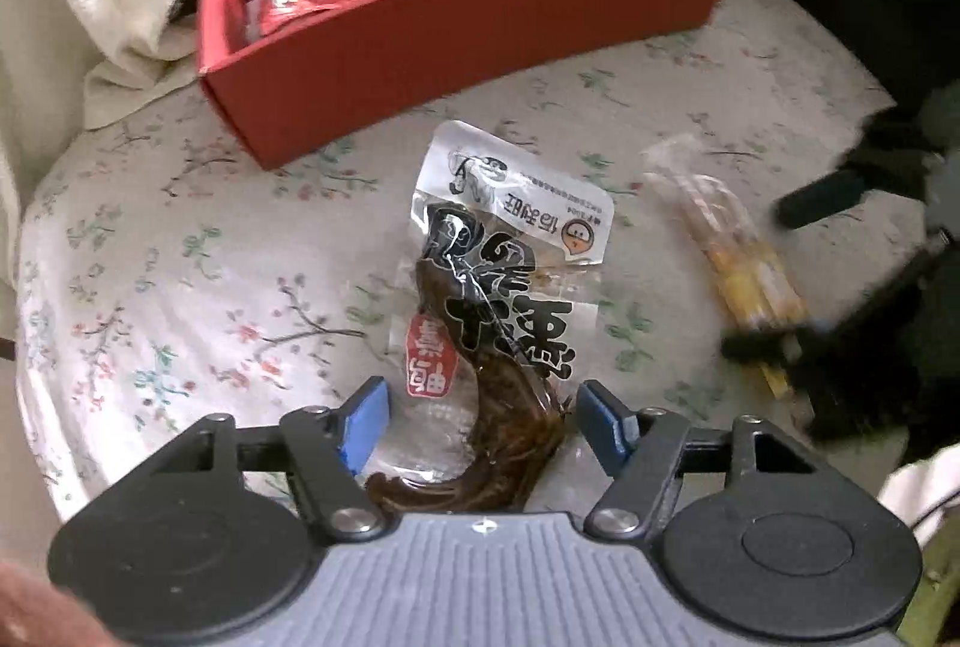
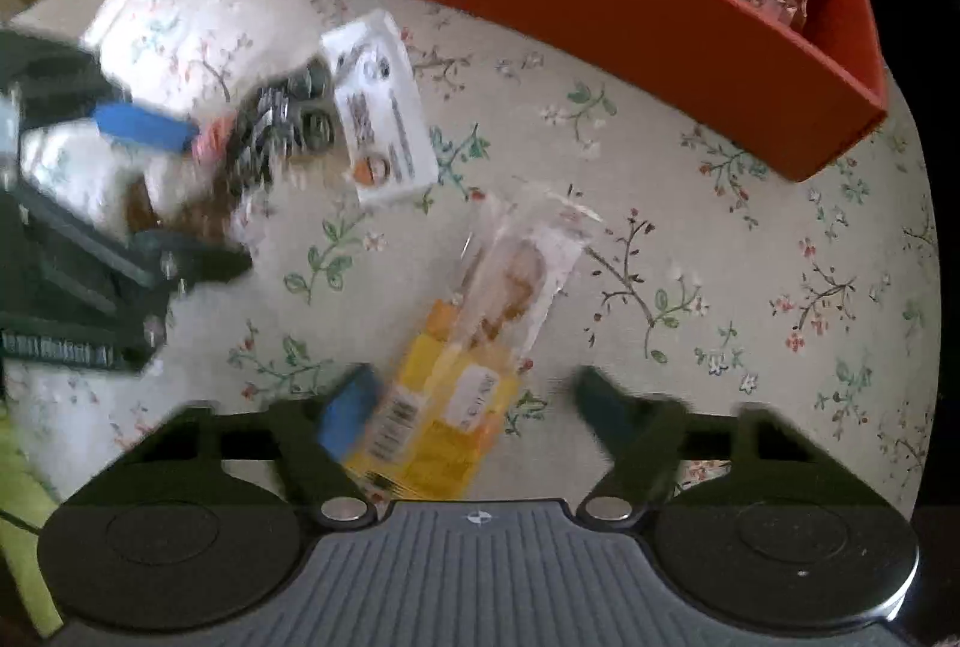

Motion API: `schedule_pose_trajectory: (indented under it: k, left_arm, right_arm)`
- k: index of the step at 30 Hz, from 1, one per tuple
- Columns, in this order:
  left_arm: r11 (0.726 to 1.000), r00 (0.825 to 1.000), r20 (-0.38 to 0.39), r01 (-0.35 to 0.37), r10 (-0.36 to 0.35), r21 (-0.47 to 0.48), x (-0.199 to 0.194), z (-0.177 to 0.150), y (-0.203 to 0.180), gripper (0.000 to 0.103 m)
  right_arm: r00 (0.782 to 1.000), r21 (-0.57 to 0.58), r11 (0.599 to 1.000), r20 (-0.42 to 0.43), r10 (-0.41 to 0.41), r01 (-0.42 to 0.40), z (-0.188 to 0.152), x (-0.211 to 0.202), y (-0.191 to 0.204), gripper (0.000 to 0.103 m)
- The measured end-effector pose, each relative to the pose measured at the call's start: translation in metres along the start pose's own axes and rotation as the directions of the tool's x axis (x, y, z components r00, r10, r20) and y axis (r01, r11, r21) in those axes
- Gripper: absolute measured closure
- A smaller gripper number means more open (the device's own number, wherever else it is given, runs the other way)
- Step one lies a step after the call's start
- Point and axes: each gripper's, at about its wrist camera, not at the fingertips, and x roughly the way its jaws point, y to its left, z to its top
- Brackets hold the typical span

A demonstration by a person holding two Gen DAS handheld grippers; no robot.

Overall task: Organize snacks
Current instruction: 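Close the right tool on the yellow stick packet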

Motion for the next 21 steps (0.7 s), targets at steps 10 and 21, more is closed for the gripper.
schedule_pose_trajectory:
  k: [10, 21]
  left_arm:
    - [0.982, 0.994, 0.094, 0.071, -0.055, -0.174, -0.024, 0.014, 0.018, 0.044]
    - [0.976, 0.982, 0.182, 0.083, -0.046, -0.203, -0.041, 0.027, 0.018, 0.044]
  right_arm:
    - [0.994, 0.113, 0.990, 0.079, 0.073, -0.082, -0.009, -0.023, -0.033, 0.066]
    - [0.977, 0.154, 0.980, 0.192, 0.095, -0.125, -0.011, -0.059, -0.054, 0.069]
